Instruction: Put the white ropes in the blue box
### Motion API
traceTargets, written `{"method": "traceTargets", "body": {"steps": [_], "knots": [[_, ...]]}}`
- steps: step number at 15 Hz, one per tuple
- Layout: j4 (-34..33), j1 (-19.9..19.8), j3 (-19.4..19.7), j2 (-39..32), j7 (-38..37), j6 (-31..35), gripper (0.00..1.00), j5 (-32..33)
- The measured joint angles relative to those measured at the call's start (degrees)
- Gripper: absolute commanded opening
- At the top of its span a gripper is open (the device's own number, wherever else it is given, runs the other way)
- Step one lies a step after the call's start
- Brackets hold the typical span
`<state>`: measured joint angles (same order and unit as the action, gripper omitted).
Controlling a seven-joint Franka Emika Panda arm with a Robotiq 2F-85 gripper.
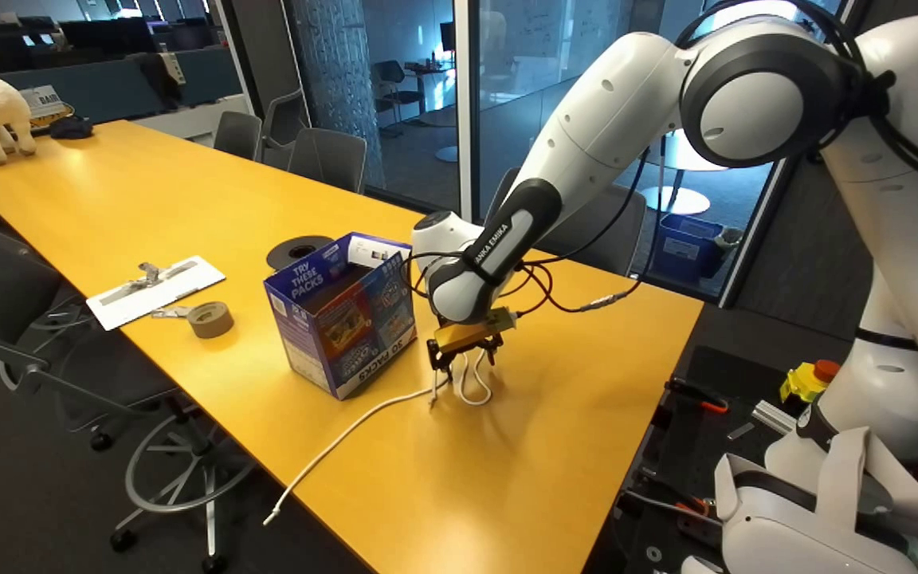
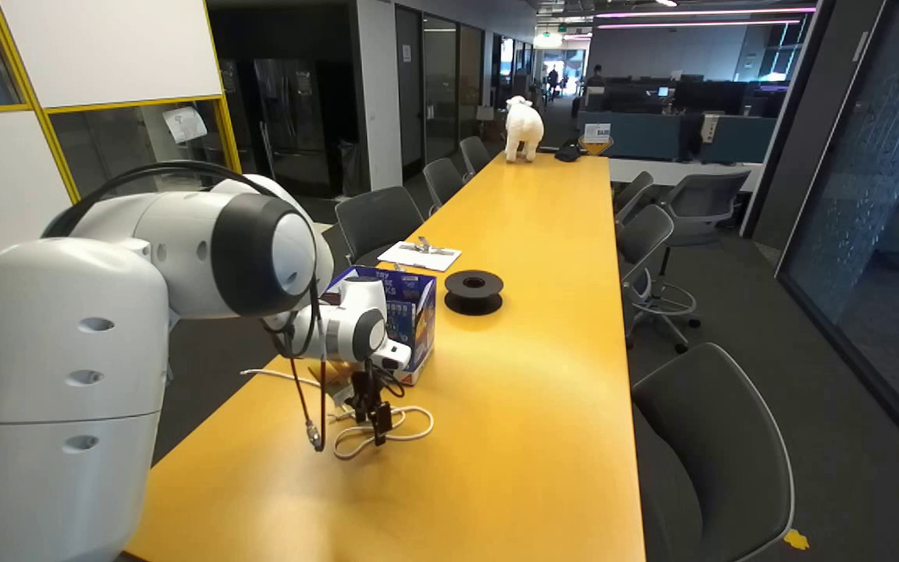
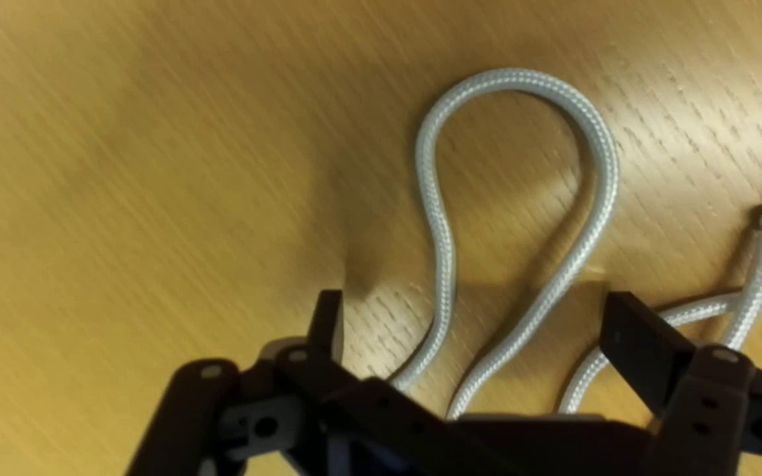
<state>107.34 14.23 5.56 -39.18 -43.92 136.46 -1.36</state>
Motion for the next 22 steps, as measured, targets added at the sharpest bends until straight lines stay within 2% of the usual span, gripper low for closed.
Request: {"method": "traceTargets", "body": {"steps": [6,11,17,22], "knots": [[-0.38,-1.41,-0.12,2.62,-3.23,-0.45,1.0,-3.7],[-1.9,-2.34,-0.05,2.58,-14.24,-1.18,1.0,-6.88],[-2.57,-2.07,-0.13,1.07,-28.0,-1.21,1.0,-6.92],[-2.43,-1.21,-0.25,0.01,-33.86,-1.21,1.0,-6.53]]}}
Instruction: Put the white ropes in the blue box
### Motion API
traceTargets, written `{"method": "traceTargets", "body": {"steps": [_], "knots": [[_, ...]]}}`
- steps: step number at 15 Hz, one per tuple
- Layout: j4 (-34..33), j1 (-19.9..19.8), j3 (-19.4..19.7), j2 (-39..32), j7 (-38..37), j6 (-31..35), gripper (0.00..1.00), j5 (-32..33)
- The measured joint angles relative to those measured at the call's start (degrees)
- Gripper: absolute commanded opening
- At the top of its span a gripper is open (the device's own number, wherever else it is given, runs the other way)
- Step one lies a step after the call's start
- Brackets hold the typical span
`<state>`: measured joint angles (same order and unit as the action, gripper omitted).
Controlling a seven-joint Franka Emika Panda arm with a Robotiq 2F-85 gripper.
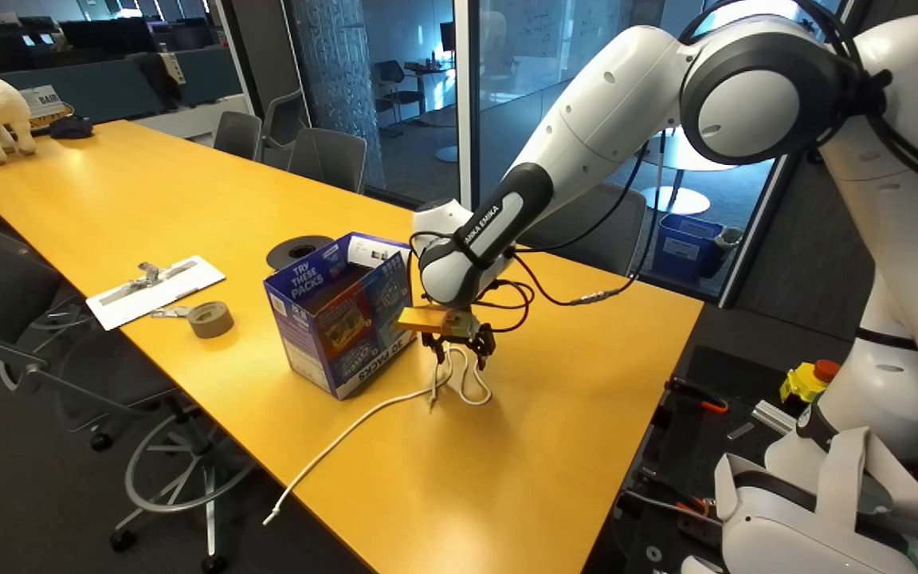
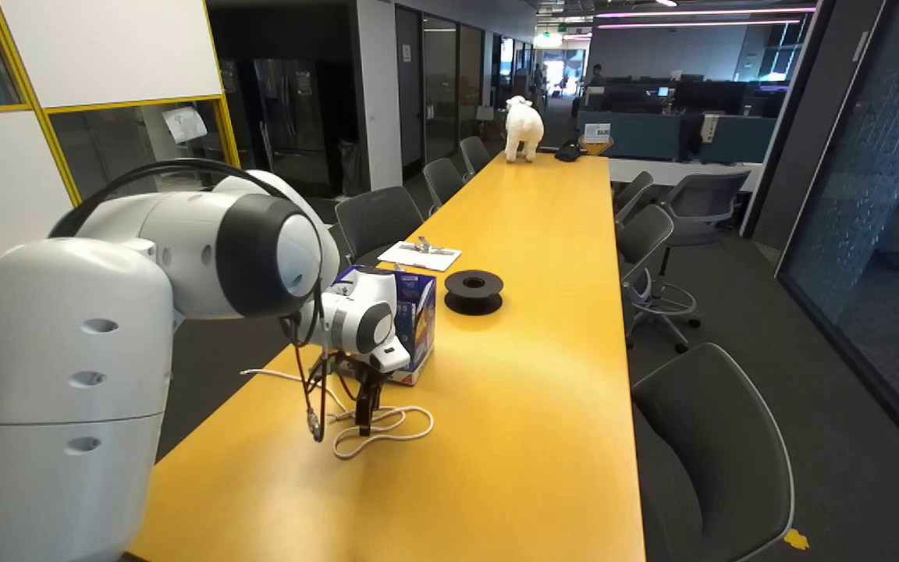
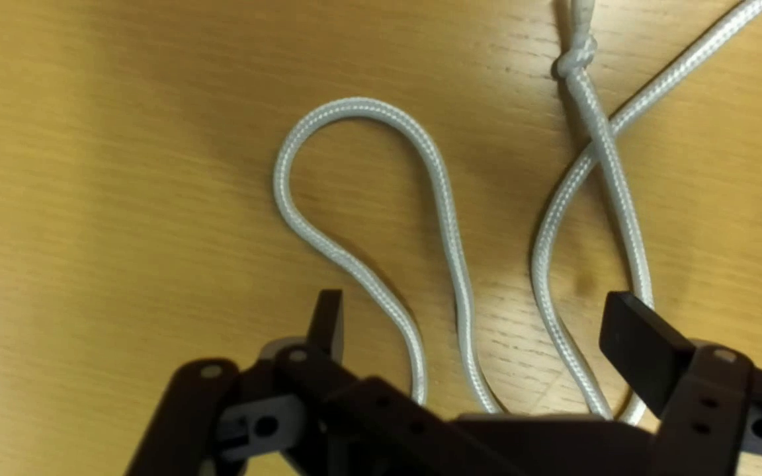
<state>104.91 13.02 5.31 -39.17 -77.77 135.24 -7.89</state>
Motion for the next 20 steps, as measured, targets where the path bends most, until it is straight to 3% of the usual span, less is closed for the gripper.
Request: {"method": "traceTargets", "body": {"steps": [10,20], "knots": [[0.8,-0.06,-0.56,0.02,2.91,0.41,1.0,4.05],[2.89,-0.99,-0.44,0.02,9.96,7.14,1.0,6.63]]}}
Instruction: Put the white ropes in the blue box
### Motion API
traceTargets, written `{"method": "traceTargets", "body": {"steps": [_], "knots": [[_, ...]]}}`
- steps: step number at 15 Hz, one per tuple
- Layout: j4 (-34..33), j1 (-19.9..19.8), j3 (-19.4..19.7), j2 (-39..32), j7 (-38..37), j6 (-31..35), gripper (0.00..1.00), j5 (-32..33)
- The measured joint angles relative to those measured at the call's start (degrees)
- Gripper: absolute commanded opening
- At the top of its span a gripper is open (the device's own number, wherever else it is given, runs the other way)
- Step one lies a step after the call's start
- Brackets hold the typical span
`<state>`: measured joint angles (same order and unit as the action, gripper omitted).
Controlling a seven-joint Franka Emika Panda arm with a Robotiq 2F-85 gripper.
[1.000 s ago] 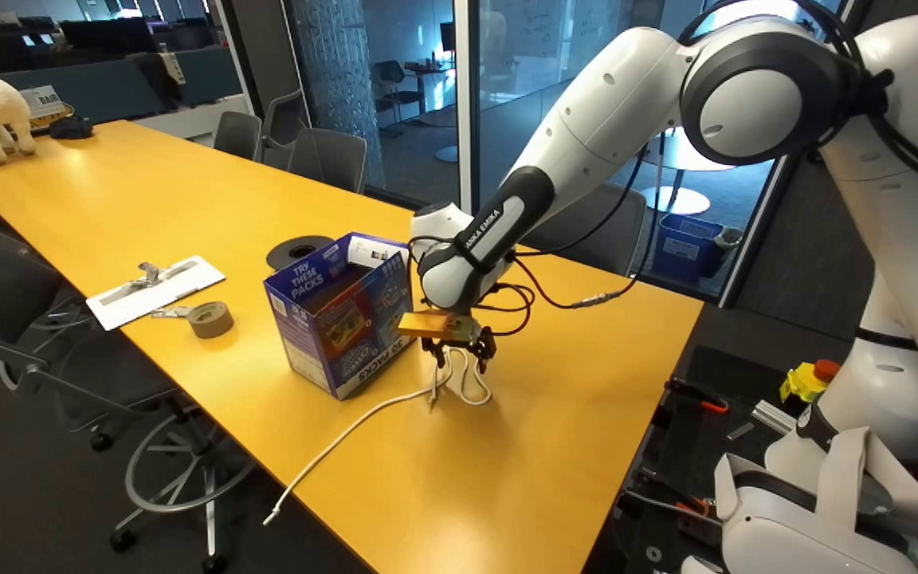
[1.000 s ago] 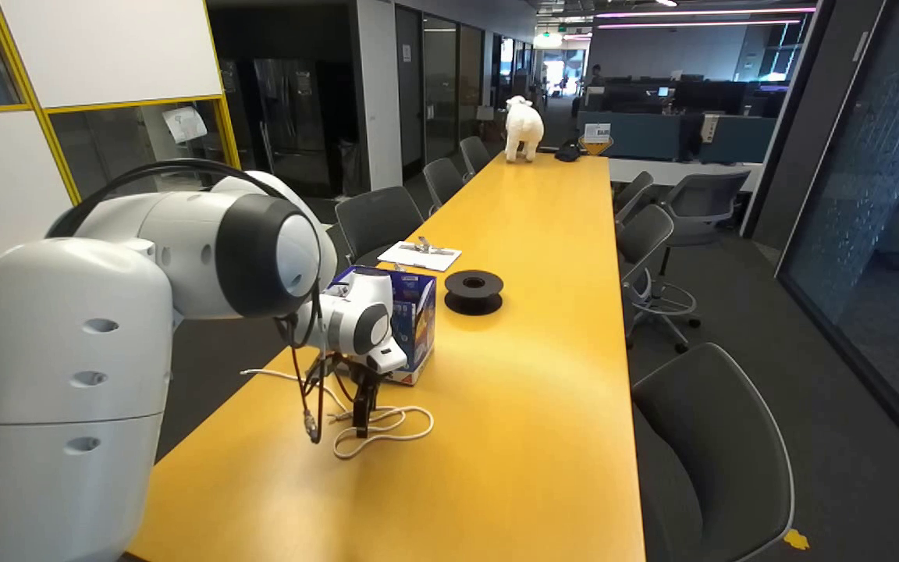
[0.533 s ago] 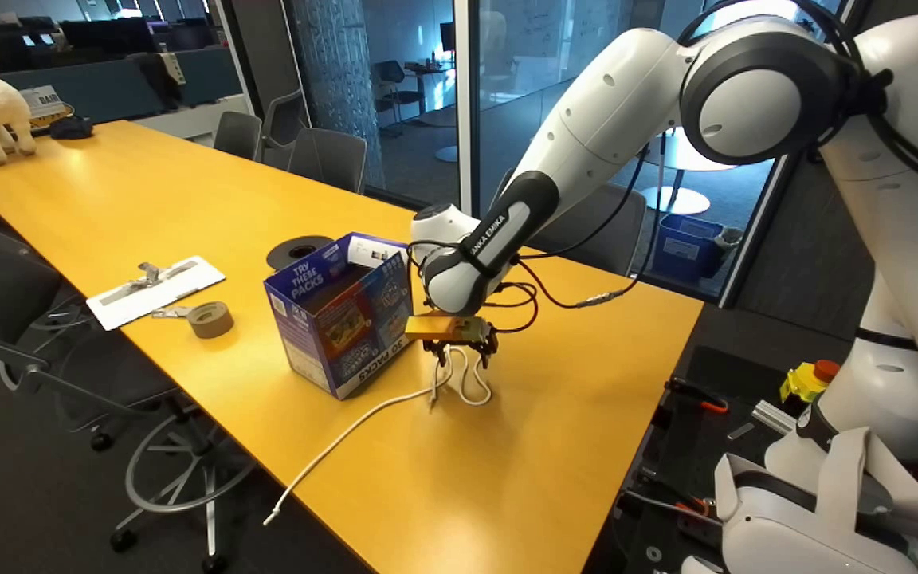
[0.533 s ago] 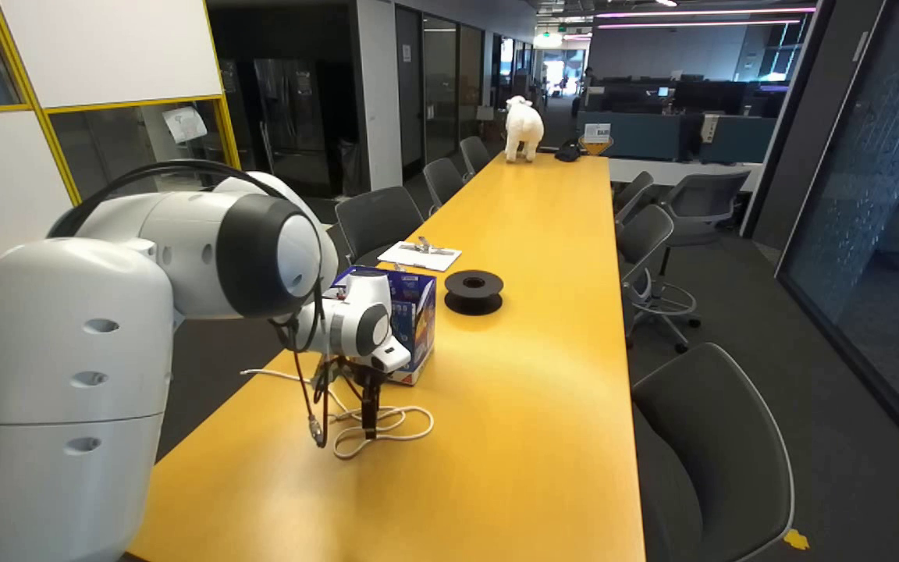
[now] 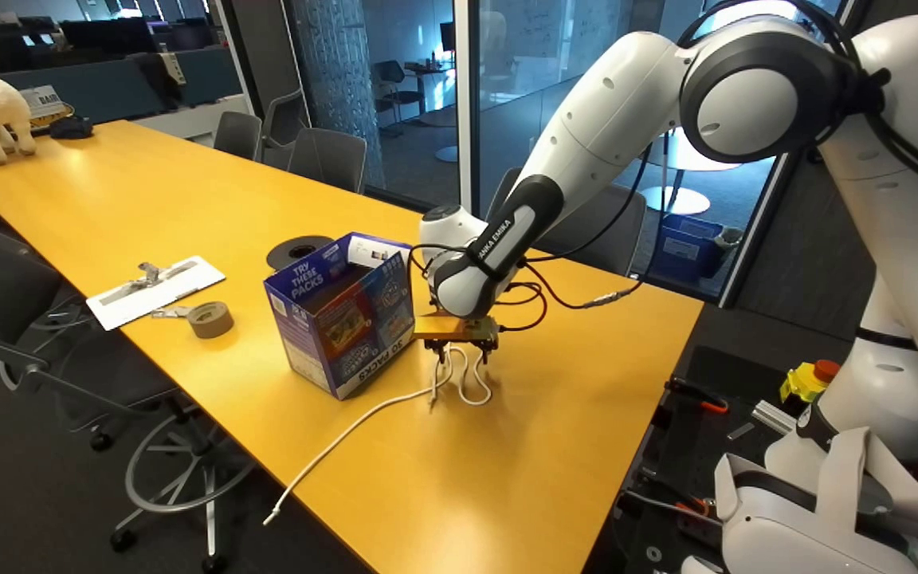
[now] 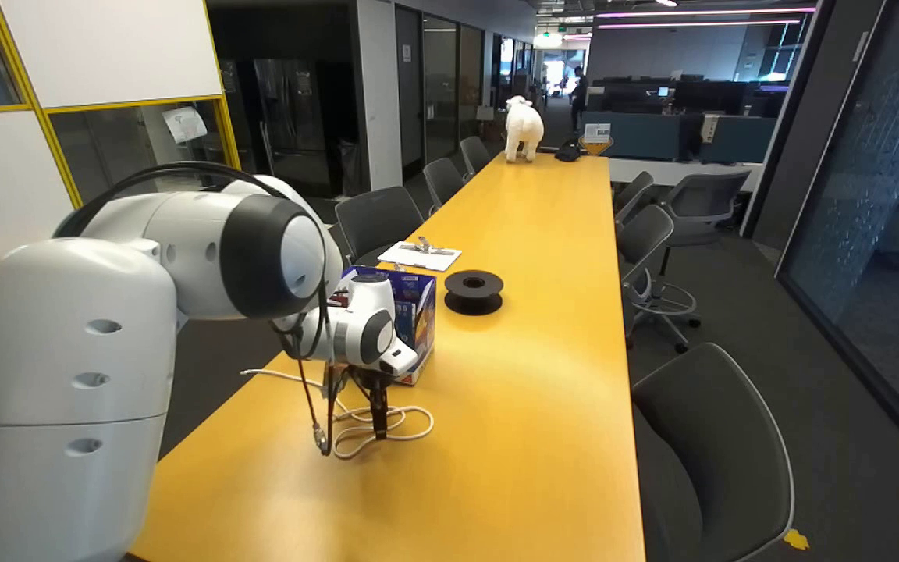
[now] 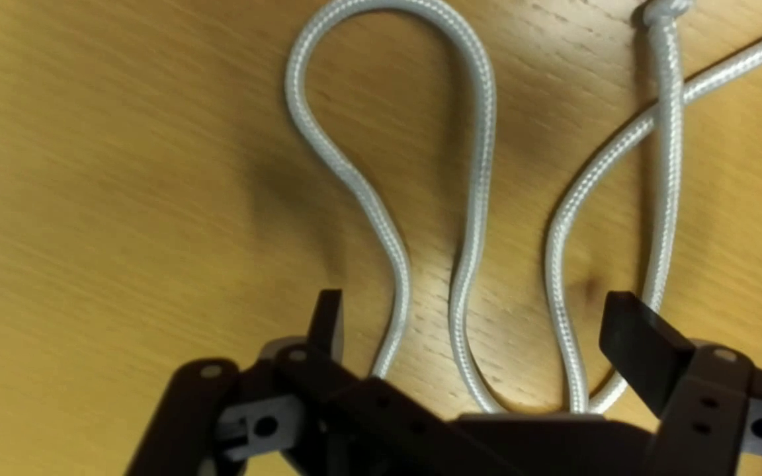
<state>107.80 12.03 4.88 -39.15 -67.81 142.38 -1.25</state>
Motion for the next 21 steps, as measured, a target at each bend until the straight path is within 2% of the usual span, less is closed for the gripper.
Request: {"method": "traceTargets", "body": {"steps": [11,21], "knots": [[2.33,-0.56,-0.05,0.0,5.21,5.18,1.0,-0.02],[2.97,-0.56,-0.06,0.0,7.28,5.43,1.0,-0.13]]}}
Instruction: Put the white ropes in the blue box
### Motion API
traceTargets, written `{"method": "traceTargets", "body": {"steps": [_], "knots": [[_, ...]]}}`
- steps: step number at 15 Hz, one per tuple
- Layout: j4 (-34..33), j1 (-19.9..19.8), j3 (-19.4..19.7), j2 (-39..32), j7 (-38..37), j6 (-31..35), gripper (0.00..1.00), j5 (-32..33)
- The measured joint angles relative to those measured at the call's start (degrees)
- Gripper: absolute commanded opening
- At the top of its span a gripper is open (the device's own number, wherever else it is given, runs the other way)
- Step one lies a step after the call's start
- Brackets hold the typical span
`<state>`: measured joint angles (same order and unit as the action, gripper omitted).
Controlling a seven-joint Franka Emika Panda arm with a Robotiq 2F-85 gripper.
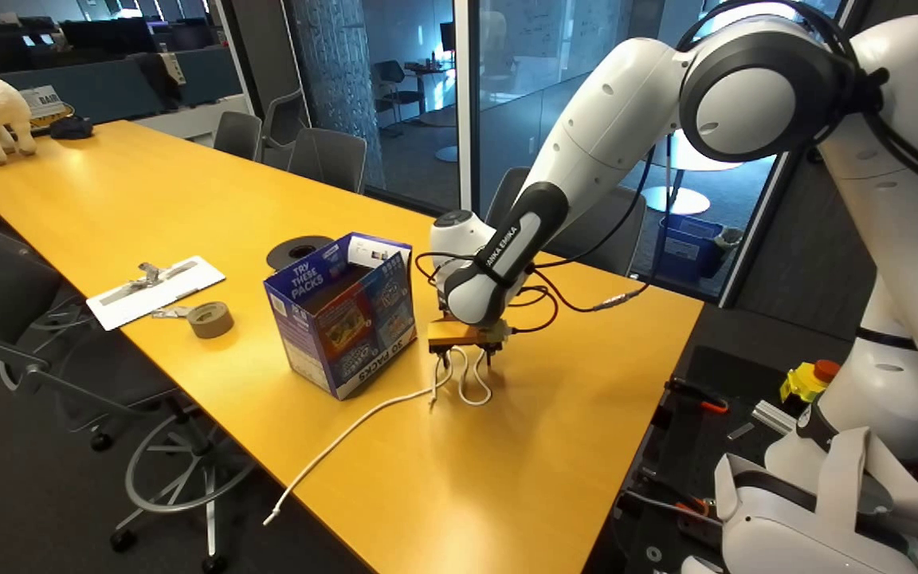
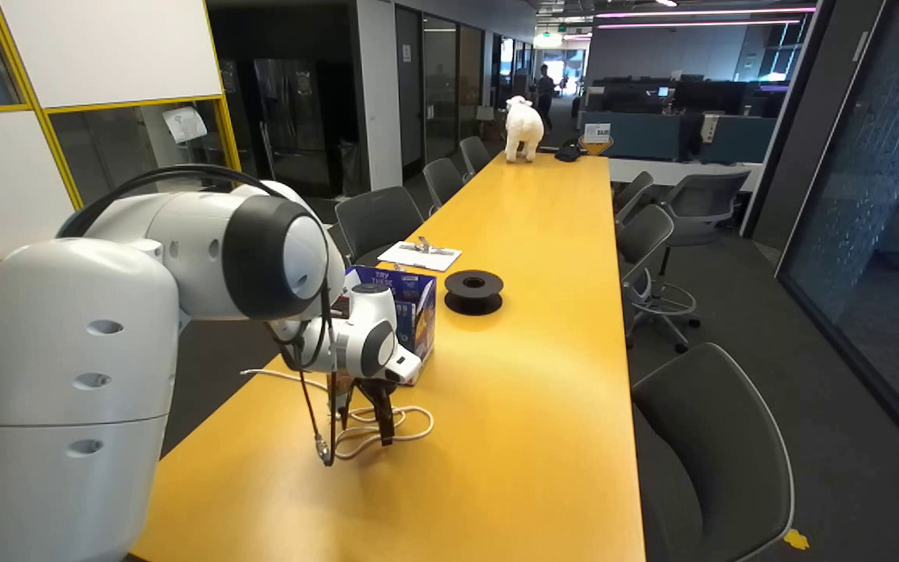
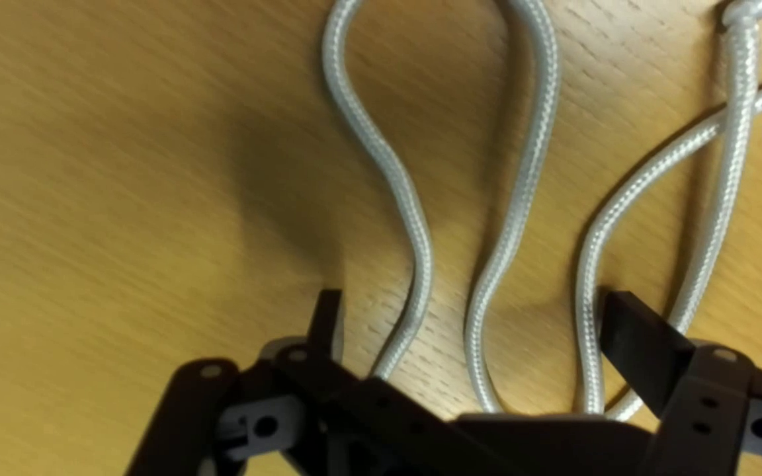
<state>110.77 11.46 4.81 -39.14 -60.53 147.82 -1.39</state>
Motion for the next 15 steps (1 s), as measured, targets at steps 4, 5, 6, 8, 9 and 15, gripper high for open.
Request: {"method": "traceTargets", "body": {"steps": [4,5,6,8,9,15], "knots": [[0.12,0.0,0.0,0.0,0.41,0.05,1.0,-0.05],[0.15,0.0,0.0,0.0,0.48,0.06,0.85,-0.06],[0.19,0.0,0.0,0.0,0.55,0.1,0.74,-0.06],[0.32,-0.01,0.03,0.0,0.74,0.43,0.58,-0.06],[0.38,0.0,0.04,0.01,0.82,0.87,0.5,-0.06],[0.35,0.0,0.01,0.44,1.19,2.43,0.06,-0.07]]}}
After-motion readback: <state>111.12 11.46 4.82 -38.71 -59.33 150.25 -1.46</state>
